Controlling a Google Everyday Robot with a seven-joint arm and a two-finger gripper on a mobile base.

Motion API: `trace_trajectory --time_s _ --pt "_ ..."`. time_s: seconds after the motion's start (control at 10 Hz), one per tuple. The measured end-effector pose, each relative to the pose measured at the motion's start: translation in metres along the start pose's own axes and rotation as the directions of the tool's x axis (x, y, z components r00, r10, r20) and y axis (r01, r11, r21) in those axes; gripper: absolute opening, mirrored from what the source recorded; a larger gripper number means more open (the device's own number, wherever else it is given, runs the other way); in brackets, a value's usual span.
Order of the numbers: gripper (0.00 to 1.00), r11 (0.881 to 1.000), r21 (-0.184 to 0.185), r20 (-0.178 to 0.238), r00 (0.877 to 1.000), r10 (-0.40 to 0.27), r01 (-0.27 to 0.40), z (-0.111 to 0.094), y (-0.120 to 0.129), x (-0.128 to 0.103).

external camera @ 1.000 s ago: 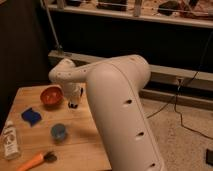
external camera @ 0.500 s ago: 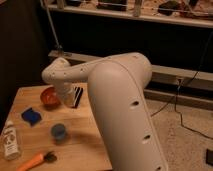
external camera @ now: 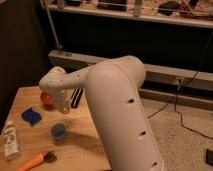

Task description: Push the eraser across the table

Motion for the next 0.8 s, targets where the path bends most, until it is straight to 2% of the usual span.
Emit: trace_trajectory --time_s 0.4,0.8 --pt "0.00 0.999 0.022 -0.034 0.999 0.028 -0.027 0.014 -0.021 -0.007" --pt "0.00 0.998 0.038 -0.046 0.998 0.044 -0.042 0.027 -0.037 -0.019"
